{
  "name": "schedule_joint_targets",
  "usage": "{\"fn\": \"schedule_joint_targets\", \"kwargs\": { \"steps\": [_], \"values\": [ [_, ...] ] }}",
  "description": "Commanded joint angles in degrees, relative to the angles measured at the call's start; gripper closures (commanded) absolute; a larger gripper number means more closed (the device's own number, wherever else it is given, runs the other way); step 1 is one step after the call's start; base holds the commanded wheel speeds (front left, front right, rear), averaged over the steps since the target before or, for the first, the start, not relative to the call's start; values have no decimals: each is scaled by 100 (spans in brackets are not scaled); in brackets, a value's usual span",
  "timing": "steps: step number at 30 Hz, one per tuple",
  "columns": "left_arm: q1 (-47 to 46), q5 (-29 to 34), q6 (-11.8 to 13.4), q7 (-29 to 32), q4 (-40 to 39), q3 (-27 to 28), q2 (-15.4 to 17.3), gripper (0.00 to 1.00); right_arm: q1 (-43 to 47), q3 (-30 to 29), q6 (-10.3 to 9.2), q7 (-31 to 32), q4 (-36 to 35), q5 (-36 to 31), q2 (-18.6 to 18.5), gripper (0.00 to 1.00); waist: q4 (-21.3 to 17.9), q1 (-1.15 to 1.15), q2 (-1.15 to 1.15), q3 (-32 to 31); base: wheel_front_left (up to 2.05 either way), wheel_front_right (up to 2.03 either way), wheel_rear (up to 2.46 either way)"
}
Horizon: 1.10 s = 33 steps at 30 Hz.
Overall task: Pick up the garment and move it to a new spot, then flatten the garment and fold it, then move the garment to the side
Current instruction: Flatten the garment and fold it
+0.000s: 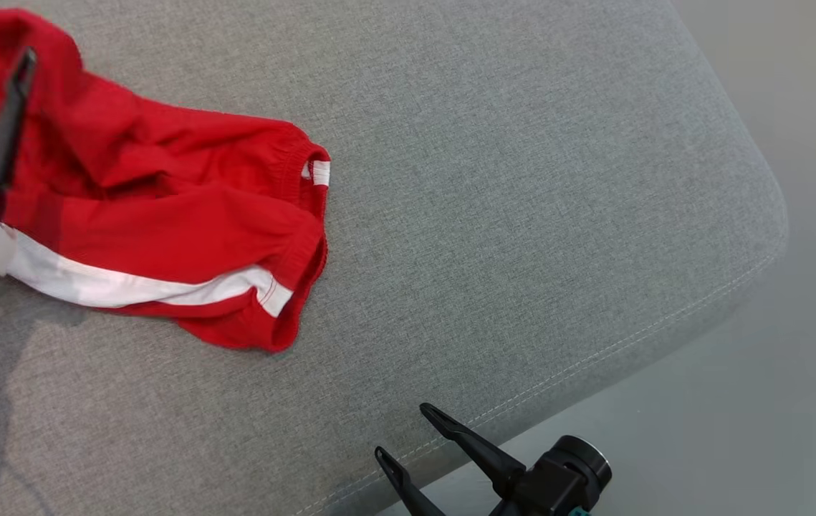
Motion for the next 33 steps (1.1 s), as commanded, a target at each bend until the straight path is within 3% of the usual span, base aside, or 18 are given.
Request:
{"fn": "schedule_joint_targets", "kwargs": {
  "steps": [1,12,25,27,29,30,31,32,33],
  "values": [
    [-45,-26,-9,-42,-69,203,267,0,105,84,7,-76,-95,41,18,0,8,0,0,18,0,0,0],
    [379,-559,-17,-398,1297,471,414,0,-80,-69,7,-76,-35,115,18,0,477,0,0,27,0,0,0],
    [430,-1666,-21,-415,1373,-62,666,0,75,-107,7,-76,-217,92,18,0,254,0,0,243,0,0,0],
    [428,-1790,-21,-387,1433,-127,667,9,108,-135,7,-76,-267,98,18,0,226,0,0,253,0,0,0],
    [437,-1951,-21,-325,1428,-227,651,53,122,-184,7,-76,-334,109,18,0,216,0,0,261,0,0,0],
    [440,-2058,-21,-305,1421,-255,637,56,124,-208,7,-76,-360,112,18,0,218,0,0,264,0,0,0],
    [421,-2175,-21,-305,1425,-324,661,76,116,-255,7,-76,-405,90,18,0,225,0,0,268,0,0,0],
    [421,-2175,-21,-305,1425,-324,661,76,116,-255,7,-76,-405,90,18,0,225,0,0,268,0,0,0],
    [411,-2308,-21,-321,1426,-369,656,100,111,-291,7,-76,-425,88,18,0,246,0,0,260,0,0,0]
  ]
}}
